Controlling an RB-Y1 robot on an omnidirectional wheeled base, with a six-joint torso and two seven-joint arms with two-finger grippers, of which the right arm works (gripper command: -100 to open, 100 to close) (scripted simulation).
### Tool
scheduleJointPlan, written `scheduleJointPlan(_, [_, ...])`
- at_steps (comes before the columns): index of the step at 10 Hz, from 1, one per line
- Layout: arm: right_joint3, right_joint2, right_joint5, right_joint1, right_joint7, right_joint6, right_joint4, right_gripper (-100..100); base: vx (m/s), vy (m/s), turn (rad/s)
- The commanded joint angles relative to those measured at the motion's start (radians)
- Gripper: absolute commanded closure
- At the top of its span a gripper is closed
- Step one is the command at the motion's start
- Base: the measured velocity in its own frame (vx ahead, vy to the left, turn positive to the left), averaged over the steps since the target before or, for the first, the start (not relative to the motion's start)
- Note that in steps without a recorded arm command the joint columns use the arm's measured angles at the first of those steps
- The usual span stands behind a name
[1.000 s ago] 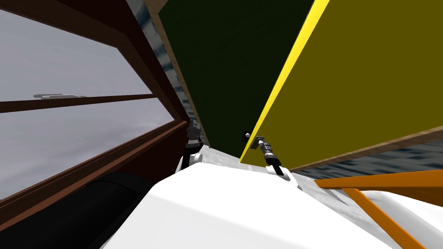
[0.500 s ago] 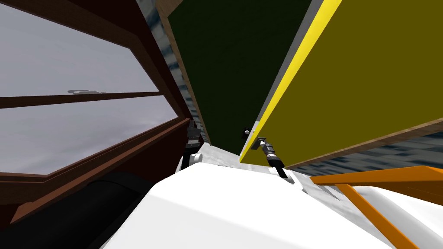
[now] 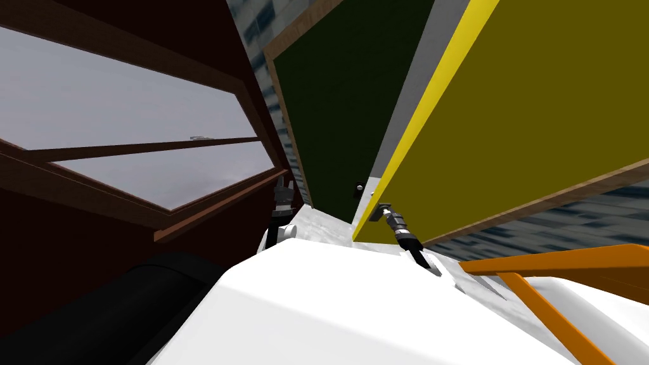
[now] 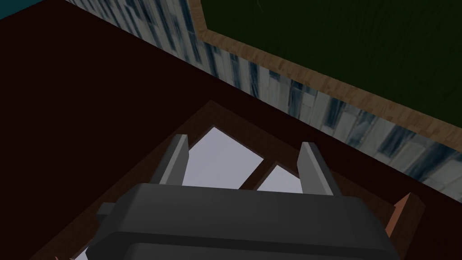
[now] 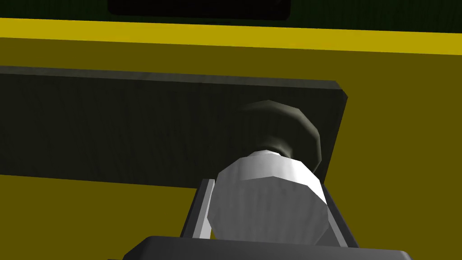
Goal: Pull the door open
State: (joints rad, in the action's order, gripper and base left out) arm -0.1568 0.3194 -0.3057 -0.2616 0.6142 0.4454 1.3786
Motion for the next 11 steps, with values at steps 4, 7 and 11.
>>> scheduleJointPlan(4, [0.026,0.048,-0.010,-0.018,0.057,0.058,-0.002,100,-0.129,-0.076,0.137])
scheduleJointPlan(7, [0.033,0.072,-0.020,-0.044,0.087,0.102,0.002,100,-0.185,-0.098,0.136])
scheduleJointPlan(11, [0.045,0.110,-0.035,-0.085,0.135,0.173,0.009,100,-0.220,-0.090,0.125])
